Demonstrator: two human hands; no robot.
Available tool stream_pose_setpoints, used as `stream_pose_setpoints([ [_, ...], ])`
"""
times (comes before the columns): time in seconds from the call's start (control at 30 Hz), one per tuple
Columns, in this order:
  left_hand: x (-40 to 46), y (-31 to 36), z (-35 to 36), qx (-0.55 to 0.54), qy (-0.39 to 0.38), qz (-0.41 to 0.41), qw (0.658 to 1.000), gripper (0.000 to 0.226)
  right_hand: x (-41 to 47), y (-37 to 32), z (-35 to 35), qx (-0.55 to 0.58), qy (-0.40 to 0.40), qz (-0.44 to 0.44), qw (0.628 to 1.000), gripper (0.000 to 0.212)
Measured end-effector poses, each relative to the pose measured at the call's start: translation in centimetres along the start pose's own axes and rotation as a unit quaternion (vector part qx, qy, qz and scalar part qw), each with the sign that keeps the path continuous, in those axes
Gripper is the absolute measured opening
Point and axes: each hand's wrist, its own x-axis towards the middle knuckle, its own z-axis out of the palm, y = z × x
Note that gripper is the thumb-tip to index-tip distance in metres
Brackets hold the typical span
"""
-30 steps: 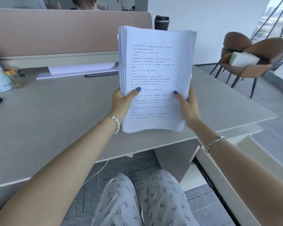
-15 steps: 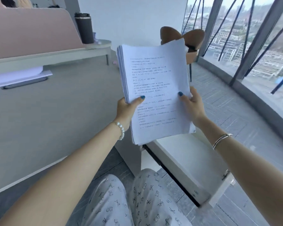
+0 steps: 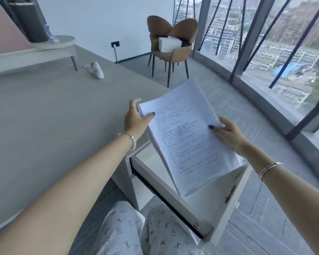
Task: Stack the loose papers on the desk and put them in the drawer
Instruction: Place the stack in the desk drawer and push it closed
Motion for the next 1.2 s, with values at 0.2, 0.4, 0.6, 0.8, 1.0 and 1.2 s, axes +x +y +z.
stream_pose_setpoints([
  [0.2, 3.9, -1.7, 1.1, 0.113, -0.082, 0.010, 0.990, 0.051, 0.9, 3.2, -1.6, -0.041, -0.075, 0.065, 0.994, 0.023],
  [0.4, 4.5, -2.8, 1.7, 0.178, -0.082, 0.020, 0.980, 0.046, 2.8, 5.8, -0.9, -0.106, -0.128, 0.110, 0.980, 0.017],
  [0.6, 4.7, -3.0, 1.9, 0.180, -0.078, 0.023, 0.980, 0.044, 4.1, 9.3, 2.2, -0.212, -0.174, 0.146, 0.951, 0.058],
  [0.8, 4.7, -3.1, 2.0, 0.193, -0.079, 0.036, 0.977, 0.042, 1.7, 10.9, 2.9, -0.306, -0.198, 0.111, 0.924, 0.085],
  [1.0, 4.5, -3.4, 1.9, 0.202, -0.094, 0.050, 0.974, 0.042, -0.8, 11.2, 1.4, -0.390, -0.130, 0.048, 0.910, 0.082],
  [1.2, 4.4, -3.6, 1.6, 0.199, -0.108, 0.054, 0.973, 0.045, -3.2, 11.9, 0.4, -0.466, -0.065, 0.023, 0.882, 0.072],
])
